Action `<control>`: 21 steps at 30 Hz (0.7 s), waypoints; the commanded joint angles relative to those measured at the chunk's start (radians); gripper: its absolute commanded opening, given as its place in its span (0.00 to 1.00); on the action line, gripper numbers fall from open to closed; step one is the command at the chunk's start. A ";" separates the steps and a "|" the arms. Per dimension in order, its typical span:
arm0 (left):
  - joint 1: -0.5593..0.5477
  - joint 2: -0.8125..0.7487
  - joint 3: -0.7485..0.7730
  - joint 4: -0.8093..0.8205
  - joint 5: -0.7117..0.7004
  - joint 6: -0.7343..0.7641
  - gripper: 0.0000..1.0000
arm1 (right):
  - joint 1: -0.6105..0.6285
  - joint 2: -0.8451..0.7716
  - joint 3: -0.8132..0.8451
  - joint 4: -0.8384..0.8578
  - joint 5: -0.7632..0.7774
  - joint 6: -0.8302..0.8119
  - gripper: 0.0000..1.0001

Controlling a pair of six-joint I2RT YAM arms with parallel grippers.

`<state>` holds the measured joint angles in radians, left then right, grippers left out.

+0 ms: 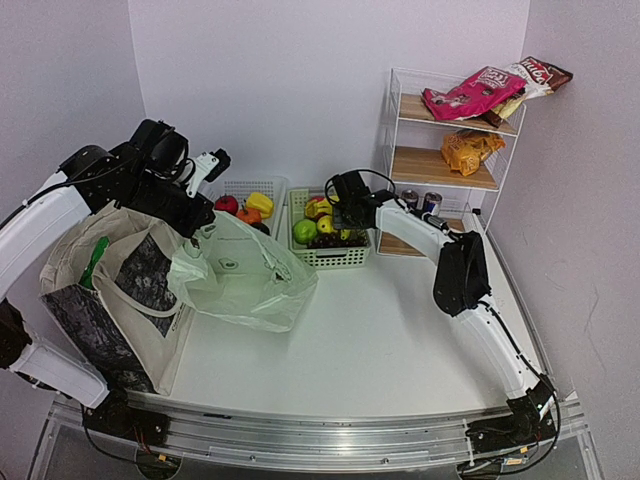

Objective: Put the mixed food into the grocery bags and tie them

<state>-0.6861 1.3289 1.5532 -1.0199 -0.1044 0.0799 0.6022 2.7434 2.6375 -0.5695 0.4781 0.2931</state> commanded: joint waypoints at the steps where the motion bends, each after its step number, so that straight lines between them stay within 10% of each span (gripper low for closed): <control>1: 0.003 -0.010 0.029 0.034 0.008 0.003 0.00 | -0.002 -0.037 -0.016 0.023 0.044 0.031 0.05; 14: 0.003 -0.007 0.023 0.083 0.027 0.002 0.00 | 0.010 -0.385 -0.131 0.183 -0.137 0.237 0.00; 21: 0.003 0.005 0.040 0.111 0.047 -0.012 0.00 | 0.071 -0.705 -0.486 0.439 -0.649 0.327 0.00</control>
<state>-0.6861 1.3296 1.5536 -0.9614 -0.0784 0.0776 0.6176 2.2657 2.3250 -0.3860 0.2046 0.5202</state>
